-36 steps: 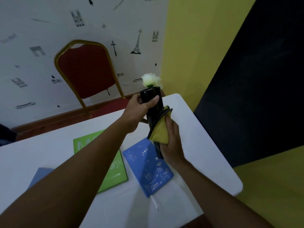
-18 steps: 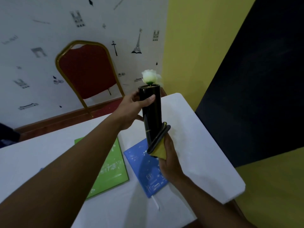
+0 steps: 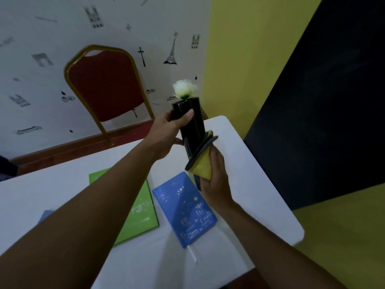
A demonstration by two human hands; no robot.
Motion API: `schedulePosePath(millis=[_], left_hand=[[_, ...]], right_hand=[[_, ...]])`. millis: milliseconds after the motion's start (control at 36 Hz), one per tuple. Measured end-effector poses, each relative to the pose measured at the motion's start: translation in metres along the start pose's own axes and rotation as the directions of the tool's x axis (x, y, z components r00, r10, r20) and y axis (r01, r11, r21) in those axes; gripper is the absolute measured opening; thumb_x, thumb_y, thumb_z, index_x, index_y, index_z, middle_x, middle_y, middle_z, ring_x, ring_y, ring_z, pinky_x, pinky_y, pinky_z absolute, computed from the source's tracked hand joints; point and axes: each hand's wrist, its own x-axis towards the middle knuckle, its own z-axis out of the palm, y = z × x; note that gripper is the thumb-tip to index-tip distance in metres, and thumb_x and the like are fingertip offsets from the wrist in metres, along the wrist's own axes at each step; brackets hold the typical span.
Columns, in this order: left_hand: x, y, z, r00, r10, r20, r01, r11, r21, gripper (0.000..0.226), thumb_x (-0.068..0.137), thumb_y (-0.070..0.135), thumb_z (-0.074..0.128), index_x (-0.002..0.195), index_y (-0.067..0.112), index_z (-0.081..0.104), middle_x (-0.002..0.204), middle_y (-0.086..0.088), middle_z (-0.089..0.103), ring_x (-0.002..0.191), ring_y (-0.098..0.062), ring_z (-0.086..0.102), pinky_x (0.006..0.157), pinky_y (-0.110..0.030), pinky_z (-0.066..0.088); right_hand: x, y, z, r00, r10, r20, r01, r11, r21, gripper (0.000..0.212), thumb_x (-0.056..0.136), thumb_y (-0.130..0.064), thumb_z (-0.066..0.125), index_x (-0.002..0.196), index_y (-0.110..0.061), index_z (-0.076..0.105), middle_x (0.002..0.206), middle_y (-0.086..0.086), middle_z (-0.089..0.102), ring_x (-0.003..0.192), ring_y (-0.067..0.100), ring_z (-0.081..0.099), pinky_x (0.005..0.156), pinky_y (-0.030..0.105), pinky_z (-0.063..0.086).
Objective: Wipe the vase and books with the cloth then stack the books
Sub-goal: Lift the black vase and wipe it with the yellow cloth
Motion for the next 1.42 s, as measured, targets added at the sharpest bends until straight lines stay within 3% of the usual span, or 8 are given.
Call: schedulePosePath(millis=[194,389,528,611,722,972,1222,1417], left_hand=[[0.002,-0.004,0.005,1.000,-0.020,-0.019,0.020,0.999,-0.026,0.045,0.095,0.031,0.069,0.135,0.015,0.056,0.132,-0.007,0.066,0.123,-0.024,0.063,0.087,-0.062,0.058],[0.006,-0.004,0.027,0.997,-0.056,-0.049,0.057,0.998,0.022,0.050,0.090,0.040,0.075,0.132,0.030,0.050,0.124,0.006,0.064,0.111,-0.017,0.065,0.090,-0.057,0.056],[0.011,-0.008,0.031,0.987,0.005,-0.162,0.002,0.999,0.045,0.045,0.084,0.040,0.081,0.121,0.026,0.059,0.117,0.004,0.068,0.110,-0.020,0.068,0.093,-0.047,0.059],[0.012,-0.010,0.026,0.991,0.011,-0.136,-0.009,1.000,0.018,0.031,0.087,0.034,0.079,0.110,0.029,0.060,0.117,-0.001,0.070,0.109,-0.021,0.070,0.096,-0.051,0.058],[0.010,-0.013,0.018,0.998,-0.050,-0.046,0.050,0.999,0.017,0.048,0.092,0.037,0.073,0.132,0.018,0.056,0.123,-0.002,0.071,0.109,-0.019,0.071,0.094,-0.060,0.056],[0.008,-0.010,0.015,0.998,-0.055,0.015,0.056,0.998,-0.029,0.040,0.101,0.036,0.061,0.135,0.016,0.058,0.125,-0.005,0.069,0.110,-0.019,0.070,0.085,-0.055,0.061],[0.006,-0.011,0.001,0.999,-0.024,-0.044,0.021,0.998,-0.063,0.041,0.103,0.034,0.057,0.137,0.012,0.056,0.130,-0.008,0.067,0.118,-0.022,0.067,0.089,-0.056,0.060],[0.006,-0.009,0.016,0.998,-0.031,-0.050,0.027,0.996,-0.083,0.046,0.099,0.051,0.057,0.134,0.022,0.057,0.128,0.001,0.069,0.116,-0.015,0.066,0.088,-0.047,0.060]], right_hand=[[-0.026,0.019,0.000,0.997,0.073,-0.012,-0.073,0.997,0.019,0.088,0.088,-0.020,0.078,0.160,-0.018,0.027,0.144,0.009,0.045,0.130,0.012,0.050,0.100,0.014,0.048],[-0.028,0.018,0.007,0.991,0.002,-0.130,-0.017,0.994,-0.111,0.097,0.082,-0.022,0.087,0.157,-0.029,0.025,0.147,0.009,0.042,0.129,0.011,0.048,0.096,0.009,0.045],[-0.032,0.017,0.014,0.988,-0.067,-0.141,0.039,0.980,-0.197,0.096,0.085,-0.014,0.082,0.157,-0.035,0.022,0.154,0.014,0.034,0.140,0.030,0.045,0.106,0.033,0.048],[-0.028,0.011,0.012,0.994,-0.044,-0.098,0.032,0.992,-0.124,0.086,0.090,-0.018,0.071,0.158,-0.035,0.021,0.157,0.012,0.030,0.146,0.022,0.036,0.113,0.021,0.037],[0.007,-0.011,0.001,0.998,-0.010,-0.061,0.014,0.997,0.069,0.080,0.091,-0.002,0.057,0.160,-0.027,0.024,0.154,0.005,0.036,0.142,-0.006,0.033,0.111,0.006,0.029],[0.062,-0.035,-0.015,0.999,0.032,-0.040,-0.025,0.989,0.147,0.078,0.090,-0.002,0.051,0.160,-0.026,0.028,0.158,-0.003,0.039,0.148,0.010,0.036,0.122,0.038,0.035],[-0.025,-0.004,0.009,0.989,0.147,0.019,-0.148,0.970,0.193,0.080,0.089,-0.028,0.062,0.160,-0.026,0.028,0.142,-0.001,0.052,0.133,0.007,0.051,0.106,0.024,0.047],[-0.019,-0.006,0.004,0.993,0.042,-0.112,-0.034,0.997,0.073,0.094,0.080,-0.019,0.083,0.158,-0.027,0.031,0.136,0.008,0.053,0.124,0.015,0.055,0.096,0.009,0.045]])
